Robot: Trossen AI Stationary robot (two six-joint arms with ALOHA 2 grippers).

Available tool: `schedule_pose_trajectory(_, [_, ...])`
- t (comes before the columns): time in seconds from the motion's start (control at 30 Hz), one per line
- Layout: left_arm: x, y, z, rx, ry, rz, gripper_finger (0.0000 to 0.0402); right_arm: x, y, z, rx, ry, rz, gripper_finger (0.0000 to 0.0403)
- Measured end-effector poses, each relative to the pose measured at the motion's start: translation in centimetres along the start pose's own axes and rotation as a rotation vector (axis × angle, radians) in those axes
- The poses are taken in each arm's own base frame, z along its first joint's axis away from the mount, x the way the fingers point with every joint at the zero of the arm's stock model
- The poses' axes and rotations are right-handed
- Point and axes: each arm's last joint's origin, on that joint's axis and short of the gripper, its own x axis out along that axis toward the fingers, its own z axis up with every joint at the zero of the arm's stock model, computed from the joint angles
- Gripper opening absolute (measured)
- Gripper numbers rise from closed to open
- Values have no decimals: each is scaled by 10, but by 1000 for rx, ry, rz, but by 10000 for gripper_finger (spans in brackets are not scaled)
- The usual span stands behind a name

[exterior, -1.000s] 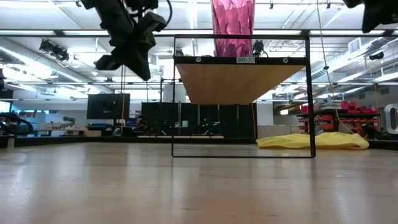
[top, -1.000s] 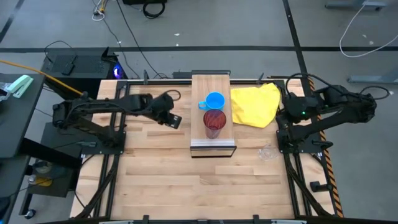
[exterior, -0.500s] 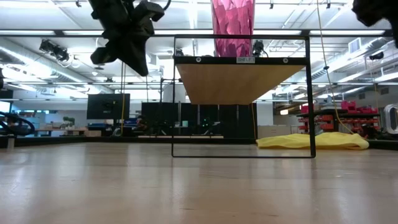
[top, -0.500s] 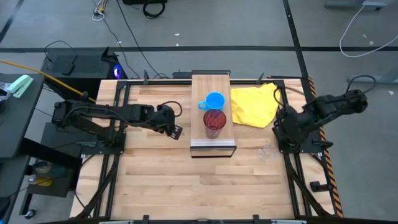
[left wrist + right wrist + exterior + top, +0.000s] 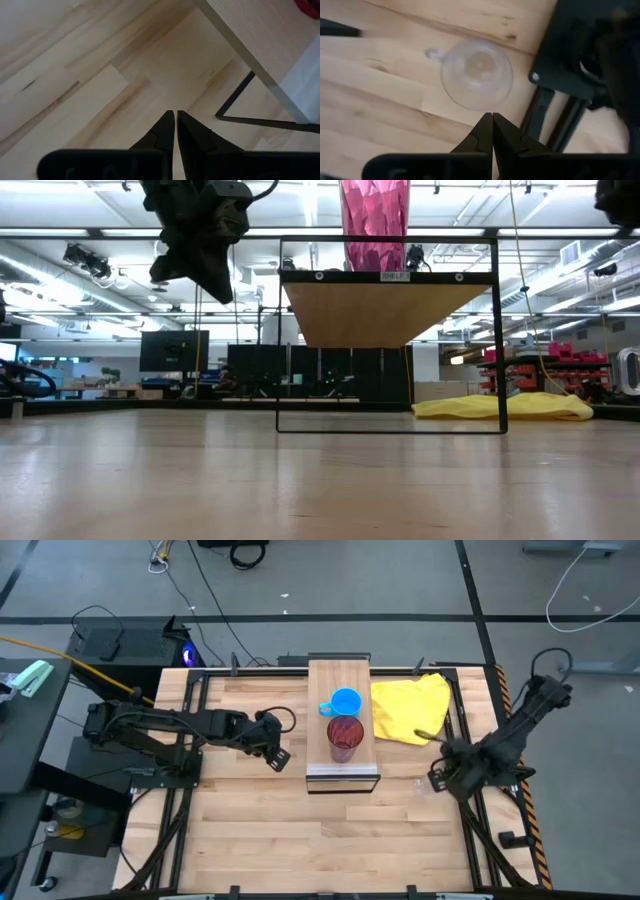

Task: Stack small to large cups/mugs on shelf
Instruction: Put the transparent mug on the shelf

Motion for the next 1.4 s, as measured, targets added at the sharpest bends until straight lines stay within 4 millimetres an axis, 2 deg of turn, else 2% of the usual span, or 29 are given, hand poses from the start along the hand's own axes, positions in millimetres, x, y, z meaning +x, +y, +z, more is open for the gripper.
schedule_pose_trajectory(0.27, [0,0,0,29,-4,2,25,14,7,-27,62,-49,-99,37])
schedule_pose_trajectory(0.67, [0,0,0,50,-7,4,22,31,25,-36,141,-113,-172,48])
schedule_pose_trajectory(1.07, [0,0,0,82,-7,3,22,34,35,-28,224,-166,-116,47])
schedule_pose_trajectory(1.23, [0,0,0,97,-7,3,18,45,31,-19,255,-178,-138,48])
schedule_pose_trajectory(1.4, [0,0,0,109,-7,3,13,53,40,-18,236,-144,-32,48])
